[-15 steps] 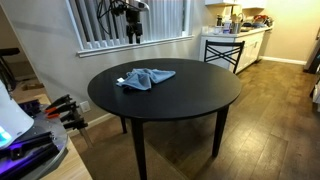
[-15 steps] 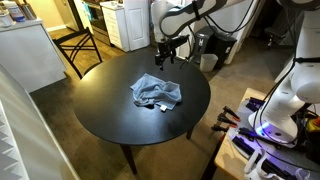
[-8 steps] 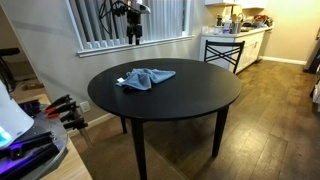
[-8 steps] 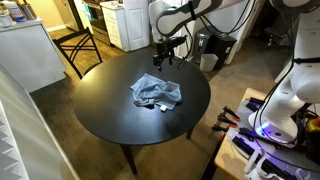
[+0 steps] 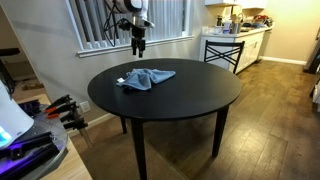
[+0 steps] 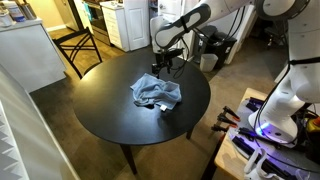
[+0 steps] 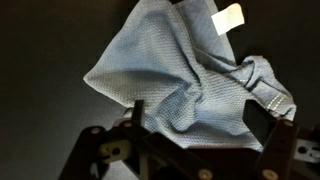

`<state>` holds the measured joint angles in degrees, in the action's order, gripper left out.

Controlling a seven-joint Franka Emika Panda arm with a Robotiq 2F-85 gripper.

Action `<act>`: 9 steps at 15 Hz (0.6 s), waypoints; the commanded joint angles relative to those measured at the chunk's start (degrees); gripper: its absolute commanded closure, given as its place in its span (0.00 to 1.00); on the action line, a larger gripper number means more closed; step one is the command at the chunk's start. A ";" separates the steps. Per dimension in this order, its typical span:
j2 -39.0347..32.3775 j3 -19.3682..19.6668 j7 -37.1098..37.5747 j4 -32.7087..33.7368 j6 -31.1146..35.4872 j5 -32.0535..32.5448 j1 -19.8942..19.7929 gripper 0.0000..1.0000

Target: Use the towel to wipe the table.

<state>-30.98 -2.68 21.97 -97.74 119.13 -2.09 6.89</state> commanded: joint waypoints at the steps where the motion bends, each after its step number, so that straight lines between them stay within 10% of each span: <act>1: -5.36 1.41 0.68 1.66 4.72 -2.00 -0.09 0.00; 9: -17.28 6.23 17.98 11.76 -0.59 -2.98 2.64 0.00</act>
<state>-44.89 2.08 33.64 -90.66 123.47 -2.97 8.20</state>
